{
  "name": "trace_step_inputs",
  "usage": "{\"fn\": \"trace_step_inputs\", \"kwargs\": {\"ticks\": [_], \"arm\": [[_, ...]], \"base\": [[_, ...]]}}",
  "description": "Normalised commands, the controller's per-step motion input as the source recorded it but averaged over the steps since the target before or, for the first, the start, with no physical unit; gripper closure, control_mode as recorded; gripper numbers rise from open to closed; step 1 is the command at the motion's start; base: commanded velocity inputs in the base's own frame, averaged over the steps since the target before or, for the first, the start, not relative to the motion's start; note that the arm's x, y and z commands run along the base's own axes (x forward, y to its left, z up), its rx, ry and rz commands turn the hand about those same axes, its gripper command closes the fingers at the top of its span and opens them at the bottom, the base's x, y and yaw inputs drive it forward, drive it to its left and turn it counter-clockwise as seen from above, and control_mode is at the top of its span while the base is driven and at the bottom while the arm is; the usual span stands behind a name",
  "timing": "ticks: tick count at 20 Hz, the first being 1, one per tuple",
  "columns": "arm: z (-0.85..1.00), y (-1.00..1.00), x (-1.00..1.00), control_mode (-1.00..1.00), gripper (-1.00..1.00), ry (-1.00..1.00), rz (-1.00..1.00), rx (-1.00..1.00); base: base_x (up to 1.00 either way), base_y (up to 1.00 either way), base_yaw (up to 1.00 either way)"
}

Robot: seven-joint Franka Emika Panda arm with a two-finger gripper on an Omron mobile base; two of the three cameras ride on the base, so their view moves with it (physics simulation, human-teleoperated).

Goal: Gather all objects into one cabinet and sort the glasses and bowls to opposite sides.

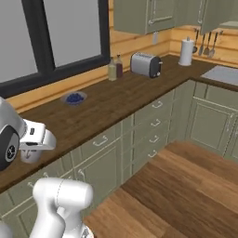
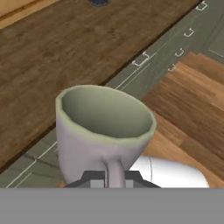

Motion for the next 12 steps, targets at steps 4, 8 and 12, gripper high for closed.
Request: {"fn": "trace_step_inputs", "kwargs": {"ticks": [4,8,12], "arm": [[0.0,0.0,0.0,1.0,1.0,0.0,0.0,0.0],[0.0,0.0,0.0,1.0,1.0,0.0,0.0,0.0],[0.0,0.0,0.0,1.0,1.0,0.0,0.0,0.0]], "base": [[0.38,-0.41,-0.45],[0.45,-0.52,-0.43],[0.53,-0.63,-0.38]]}}
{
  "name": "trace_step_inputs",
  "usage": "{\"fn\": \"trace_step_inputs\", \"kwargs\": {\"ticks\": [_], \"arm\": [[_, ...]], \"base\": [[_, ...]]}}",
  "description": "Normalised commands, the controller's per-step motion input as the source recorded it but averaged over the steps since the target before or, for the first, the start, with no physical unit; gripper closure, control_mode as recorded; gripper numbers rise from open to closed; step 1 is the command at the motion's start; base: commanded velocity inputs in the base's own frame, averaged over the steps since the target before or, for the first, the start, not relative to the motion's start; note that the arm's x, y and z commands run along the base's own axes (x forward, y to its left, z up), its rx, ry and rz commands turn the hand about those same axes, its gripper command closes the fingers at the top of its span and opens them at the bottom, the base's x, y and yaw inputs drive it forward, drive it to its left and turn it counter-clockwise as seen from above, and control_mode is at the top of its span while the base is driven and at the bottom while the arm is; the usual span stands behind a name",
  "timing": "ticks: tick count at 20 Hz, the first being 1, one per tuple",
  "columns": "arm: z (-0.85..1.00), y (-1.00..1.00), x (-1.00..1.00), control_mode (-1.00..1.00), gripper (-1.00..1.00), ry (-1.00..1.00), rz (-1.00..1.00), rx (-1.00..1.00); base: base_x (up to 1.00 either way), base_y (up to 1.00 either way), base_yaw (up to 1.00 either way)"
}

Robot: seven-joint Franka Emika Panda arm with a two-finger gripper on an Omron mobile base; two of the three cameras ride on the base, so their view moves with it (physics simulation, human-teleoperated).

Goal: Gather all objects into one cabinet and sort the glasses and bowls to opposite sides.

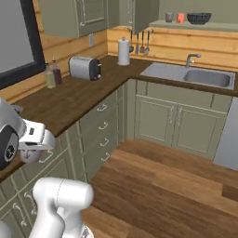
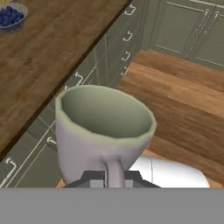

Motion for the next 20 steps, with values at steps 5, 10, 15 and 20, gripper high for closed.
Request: {"fn": "trace_step_inputs", "kwargs": {"ticks": [5,10,15,20], "arm": [[0.0,0.0,0.0,1.0,1.0,0.0,0.0,0.0],[0.0,0.0,0.0,1.0,1.0,0.0,0.0,0.0],[0.0,0.0,0.0,1.0,1.0,0.0,0.0,0.0],[0.0,0.0,0.0,1.0,1.0,0.0,0.0,0.0]], "base": [[0.61,-0.57,-0.32],[0.82,-0.36,-0.23],[0.85,-0.14,-0.15],[0.82,-0.35,-0.19]]}}
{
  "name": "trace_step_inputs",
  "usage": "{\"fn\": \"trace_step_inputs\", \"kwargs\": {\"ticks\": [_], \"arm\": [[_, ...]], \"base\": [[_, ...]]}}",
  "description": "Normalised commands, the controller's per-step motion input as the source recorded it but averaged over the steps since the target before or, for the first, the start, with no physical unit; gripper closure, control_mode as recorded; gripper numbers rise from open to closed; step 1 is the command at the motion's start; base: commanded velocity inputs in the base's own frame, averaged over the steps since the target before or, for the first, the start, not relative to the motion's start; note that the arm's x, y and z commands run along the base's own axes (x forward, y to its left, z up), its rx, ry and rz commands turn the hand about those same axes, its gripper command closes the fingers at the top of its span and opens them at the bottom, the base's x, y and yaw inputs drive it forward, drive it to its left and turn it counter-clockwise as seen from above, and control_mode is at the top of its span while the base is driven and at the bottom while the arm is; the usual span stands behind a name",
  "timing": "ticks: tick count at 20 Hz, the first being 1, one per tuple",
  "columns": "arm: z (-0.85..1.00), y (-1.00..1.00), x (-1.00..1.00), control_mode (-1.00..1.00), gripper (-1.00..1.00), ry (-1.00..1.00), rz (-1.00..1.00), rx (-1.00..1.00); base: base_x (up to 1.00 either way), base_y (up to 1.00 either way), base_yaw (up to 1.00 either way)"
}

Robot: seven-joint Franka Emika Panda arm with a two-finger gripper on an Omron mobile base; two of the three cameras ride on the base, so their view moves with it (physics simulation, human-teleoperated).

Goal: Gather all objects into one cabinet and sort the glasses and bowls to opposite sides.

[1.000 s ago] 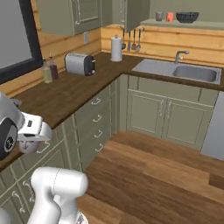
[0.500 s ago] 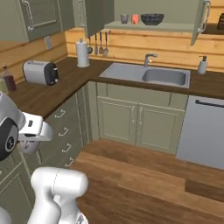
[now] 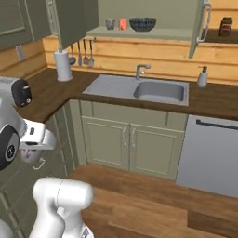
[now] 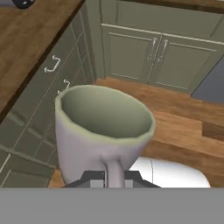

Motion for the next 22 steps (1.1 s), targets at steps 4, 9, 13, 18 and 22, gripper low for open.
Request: {"fn": "trace_step_inputs", "kwargs": {"ticks": [4,9,13,18,22], "arm": [[0.0,0.0,0.0,1.0,1.0,0.0,0.0,0.0],[0.0,0.0,0.0,1.0,1.0,0.0,0.0,0.0],[0.0,0.0,0.0,1.0,1.0,0.0,0.0,0.0],[0.0,0.0,0.0,1.0,1.0,0.0,0.0,0.0],[0.0,0.0,0.0,1.0,1.0,0.0,0.0,0.0]], "base": [[0.89,-0.46,-0.23],[0.95,-0.28,-0.22],[0.91,-0.03,-0.19],[0.95,0.0,-0.19],[0.92,0.0,-0.18]]}}
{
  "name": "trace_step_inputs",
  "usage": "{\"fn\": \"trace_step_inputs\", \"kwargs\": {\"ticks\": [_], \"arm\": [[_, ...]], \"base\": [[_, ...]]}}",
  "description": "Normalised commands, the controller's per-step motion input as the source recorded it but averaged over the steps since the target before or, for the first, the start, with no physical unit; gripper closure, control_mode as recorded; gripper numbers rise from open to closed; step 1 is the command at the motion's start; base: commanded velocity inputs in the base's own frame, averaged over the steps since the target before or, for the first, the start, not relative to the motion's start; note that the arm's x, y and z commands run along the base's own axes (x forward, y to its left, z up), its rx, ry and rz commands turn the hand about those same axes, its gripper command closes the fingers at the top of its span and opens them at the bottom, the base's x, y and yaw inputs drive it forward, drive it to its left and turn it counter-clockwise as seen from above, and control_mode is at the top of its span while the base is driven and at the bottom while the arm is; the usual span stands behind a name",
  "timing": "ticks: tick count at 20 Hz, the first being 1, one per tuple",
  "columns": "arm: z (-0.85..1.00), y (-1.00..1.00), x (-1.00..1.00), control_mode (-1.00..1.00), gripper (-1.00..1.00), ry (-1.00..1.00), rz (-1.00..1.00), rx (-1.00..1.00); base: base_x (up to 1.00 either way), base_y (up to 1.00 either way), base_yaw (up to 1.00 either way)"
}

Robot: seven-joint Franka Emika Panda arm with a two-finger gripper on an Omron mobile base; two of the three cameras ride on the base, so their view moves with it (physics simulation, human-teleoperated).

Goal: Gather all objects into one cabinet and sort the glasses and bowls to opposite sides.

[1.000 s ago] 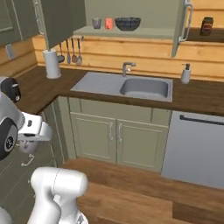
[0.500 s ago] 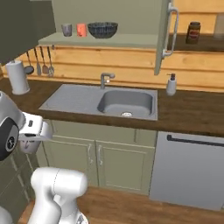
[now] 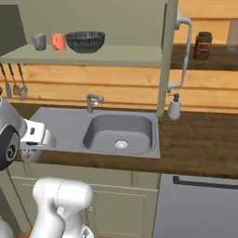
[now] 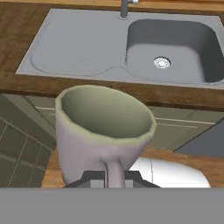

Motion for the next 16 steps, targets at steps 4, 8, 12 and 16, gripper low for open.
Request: {"fn": "trace_step_inputs", "kwargs": {"ticks": [4,8,12,16], "arm": [[0.0,0.0,0.0,1.0,1.0,0.0,0.0,0.0],[0.0,0.0,0.0,1.0,1.0,0.0,0.0,0.0],[0.0,0.0,0.0,1.0,1.0,0.0,0.0,0.0],[0.0,0.0,0.0,1.0,1.0,0.0,0.0,0.0]], "base": [[0.59,0.11,-0.21],[0.36,0.27,-0.23],[0.12,0.51,-0.23],[0.46,0.61,-0.24]]}}
